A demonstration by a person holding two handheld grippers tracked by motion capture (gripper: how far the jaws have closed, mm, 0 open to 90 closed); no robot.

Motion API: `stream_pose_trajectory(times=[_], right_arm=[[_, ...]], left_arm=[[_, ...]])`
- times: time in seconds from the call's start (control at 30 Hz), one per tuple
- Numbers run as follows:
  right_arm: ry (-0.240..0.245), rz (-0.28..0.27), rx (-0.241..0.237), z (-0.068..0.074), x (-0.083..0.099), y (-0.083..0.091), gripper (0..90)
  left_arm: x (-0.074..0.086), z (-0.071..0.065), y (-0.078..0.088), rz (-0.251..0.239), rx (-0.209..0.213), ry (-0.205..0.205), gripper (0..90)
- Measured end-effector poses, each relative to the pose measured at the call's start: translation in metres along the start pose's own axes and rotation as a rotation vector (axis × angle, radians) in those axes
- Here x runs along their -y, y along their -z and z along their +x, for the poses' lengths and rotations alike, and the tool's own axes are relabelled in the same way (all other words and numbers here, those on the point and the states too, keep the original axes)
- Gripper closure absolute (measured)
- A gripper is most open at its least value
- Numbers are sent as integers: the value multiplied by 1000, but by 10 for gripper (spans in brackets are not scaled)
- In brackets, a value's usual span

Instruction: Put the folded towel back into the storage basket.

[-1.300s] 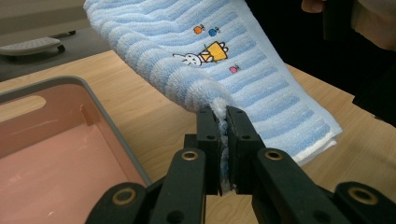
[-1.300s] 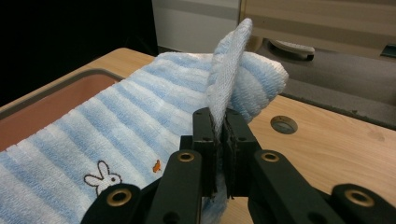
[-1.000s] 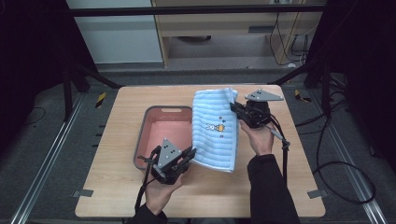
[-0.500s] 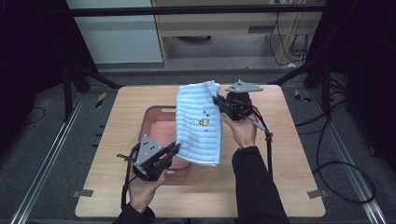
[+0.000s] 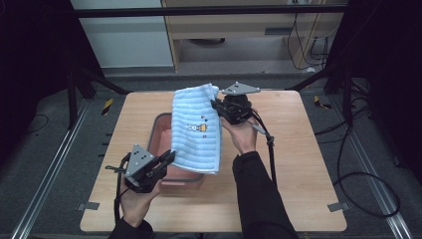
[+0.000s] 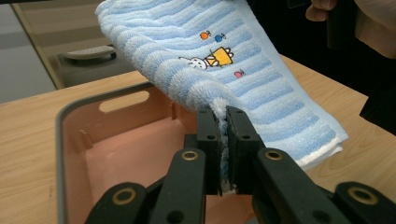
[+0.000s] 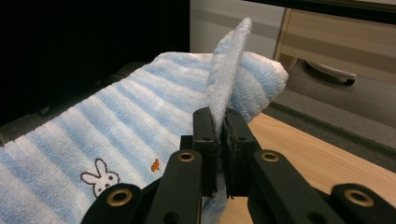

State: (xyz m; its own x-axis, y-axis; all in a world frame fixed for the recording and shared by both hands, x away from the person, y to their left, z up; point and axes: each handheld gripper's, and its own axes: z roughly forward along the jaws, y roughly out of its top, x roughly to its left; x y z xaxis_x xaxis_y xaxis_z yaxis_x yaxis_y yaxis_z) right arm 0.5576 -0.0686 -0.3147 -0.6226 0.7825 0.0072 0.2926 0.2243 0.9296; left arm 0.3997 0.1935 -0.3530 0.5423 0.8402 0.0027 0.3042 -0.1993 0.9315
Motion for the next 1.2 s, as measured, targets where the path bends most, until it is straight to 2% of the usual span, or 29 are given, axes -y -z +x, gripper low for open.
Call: stream_pose_trajectory(times=[0.3,0.43,0.77,1.2], right_arm=[[28,15,-33,22,-8,-30,854],[33,17,-42,28,-9,-39,855],[40,36,-49,33,-6,-54,854],[38,81,-48,36,13,-76,854]], left_arm=[[11,25,13,12,-59,43,846],[15,33,14,12,-65,45,846],[23,37,4,52,-82,43,846],[39,43,-11,116,-102,42,846]])
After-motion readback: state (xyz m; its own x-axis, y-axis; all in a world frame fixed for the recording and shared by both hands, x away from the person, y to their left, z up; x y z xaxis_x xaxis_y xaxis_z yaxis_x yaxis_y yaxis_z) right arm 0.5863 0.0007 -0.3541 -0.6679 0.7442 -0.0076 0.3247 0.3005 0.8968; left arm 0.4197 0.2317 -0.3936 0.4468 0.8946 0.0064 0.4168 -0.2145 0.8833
